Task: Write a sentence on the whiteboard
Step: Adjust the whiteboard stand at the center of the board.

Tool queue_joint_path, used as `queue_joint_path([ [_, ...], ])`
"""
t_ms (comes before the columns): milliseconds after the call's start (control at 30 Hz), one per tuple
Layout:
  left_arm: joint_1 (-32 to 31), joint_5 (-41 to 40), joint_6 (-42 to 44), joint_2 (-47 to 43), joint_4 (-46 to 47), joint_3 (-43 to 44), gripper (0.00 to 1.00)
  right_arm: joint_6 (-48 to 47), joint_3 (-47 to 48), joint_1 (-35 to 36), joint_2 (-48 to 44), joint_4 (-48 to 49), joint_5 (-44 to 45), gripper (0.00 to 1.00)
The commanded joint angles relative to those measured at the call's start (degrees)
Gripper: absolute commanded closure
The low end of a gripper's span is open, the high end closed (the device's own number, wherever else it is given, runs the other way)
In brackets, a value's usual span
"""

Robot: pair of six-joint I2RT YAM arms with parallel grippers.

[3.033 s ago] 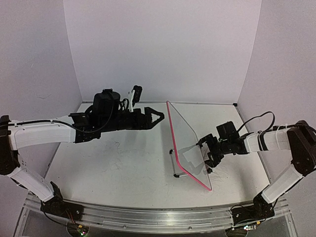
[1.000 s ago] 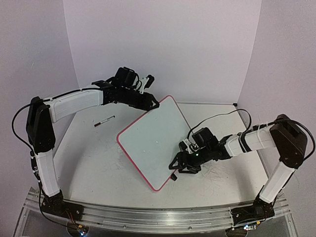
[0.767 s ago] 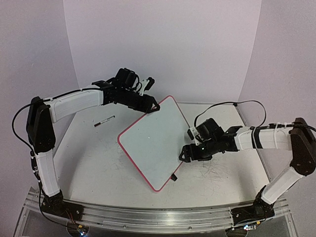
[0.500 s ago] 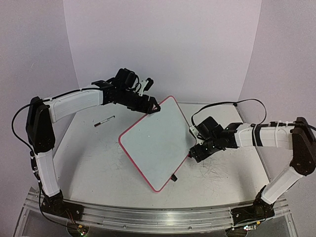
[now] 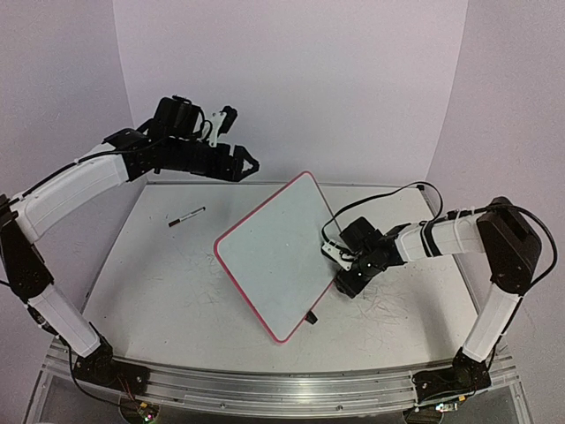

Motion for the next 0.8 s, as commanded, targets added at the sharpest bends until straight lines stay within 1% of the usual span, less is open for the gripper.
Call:
queue_joint_path([
  [0,0.63,-4.60,0.31,-5.37,-0.15,-2.84,0.10,-0.21,5.06,0.20,2.73,5.63,-4.67,0.40],
  [267,0.84,-7.09,-0.98,-7.98,-0.20,-5.59,0.10,0.57,4.71,0.31,4.06,8.95,-7.53,0.63],
  [433,0.85,-6.63,-2.20,-6.89,-0.10,-5.46,0.10,0.96,3.36,0.63,4.29,10.66,-6.24,0.83],
  [600,0.86,-6.36,-3.20,-6.23,-0.03,-4.50,0.10,2.70,2.54,0.77,3.36,11.30,-4.79,0.98],
  [633,0.87,-6.45,-3.34,-6.18,0.00,-4.29,0.10,3.47,2.43,0.77,3.26,11.40,-4.64,1.00],
  [767,0.86,-5.76,-4.00,-5.69,0.28,-3.76,0.10,7.08,1.83,0.99,2.96,11.47,-5.25,1.00],
])
